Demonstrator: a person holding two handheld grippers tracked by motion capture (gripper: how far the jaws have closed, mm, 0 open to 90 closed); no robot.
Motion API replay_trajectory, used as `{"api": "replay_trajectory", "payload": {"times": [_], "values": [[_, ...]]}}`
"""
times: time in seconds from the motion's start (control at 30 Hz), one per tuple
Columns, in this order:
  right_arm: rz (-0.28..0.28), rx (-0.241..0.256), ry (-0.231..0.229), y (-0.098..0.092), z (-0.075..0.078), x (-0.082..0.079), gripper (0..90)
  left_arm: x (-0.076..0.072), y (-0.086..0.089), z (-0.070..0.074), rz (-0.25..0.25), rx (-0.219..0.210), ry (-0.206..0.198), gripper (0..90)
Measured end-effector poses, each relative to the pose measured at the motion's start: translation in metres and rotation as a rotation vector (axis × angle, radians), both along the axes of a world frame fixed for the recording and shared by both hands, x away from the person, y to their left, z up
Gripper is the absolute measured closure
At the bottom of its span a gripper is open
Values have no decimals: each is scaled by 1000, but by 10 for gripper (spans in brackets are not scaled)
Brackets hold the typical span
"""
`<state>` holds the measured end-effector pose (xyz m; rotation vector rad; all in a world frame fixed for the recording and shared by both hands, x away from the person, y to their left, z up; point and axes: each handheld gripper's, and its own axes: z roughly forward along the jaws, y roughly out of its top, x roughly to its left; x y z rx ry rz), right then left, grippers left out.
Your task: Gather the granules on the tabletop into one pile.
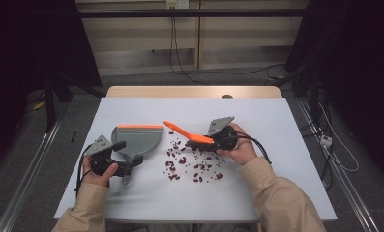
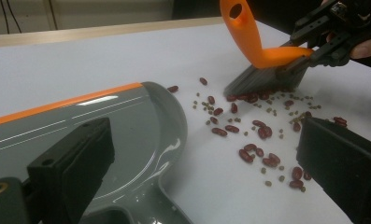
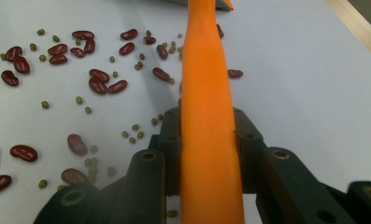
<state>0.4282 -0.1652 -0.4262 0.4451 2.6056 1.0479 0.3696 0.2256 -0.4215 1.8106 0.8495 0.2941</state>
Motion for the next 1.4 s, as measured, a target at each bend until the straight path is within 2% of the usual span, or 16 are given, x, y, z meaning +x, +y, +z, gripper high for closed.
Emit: {"api": "replay_trajectory", "payload": {"times": [0.1,0.23,0.4,0.67,0.8,0.93,1.07,1.2,1.27,1.4], "values": [[-15,8,-17,-1,2,-2,715,0,0,0,-4,-2,-1,39],[-48,63,-43,-4,7,4,715,0,0,0,-3,-7,2,39],[-77,79,-63,-2,10,20,715,0,-1,0,-4,-7,1,39],[-97,89,-68,16,-2,51,715,2,-1,-1,-1,-16,10,39],[-82,66,-77,26,-3,63,715,2,0,-1,0,-20,13,39],[-70,83,-91,36,-1,72,715,3,1,-2,3,-24,16,39],[-39,43,-93,49,-6,79,715,3,1,-2,2,-22,19,39],[17,26,-78,60,-9,77,715,3,1,-2,1,-20,18,39],[46,3,-81,60,-9,73,715,3,1,-2,3,-20,19,39],[99,2,-63,59,-7,64,715,3,1,-2,2,-17,17,39]]}}
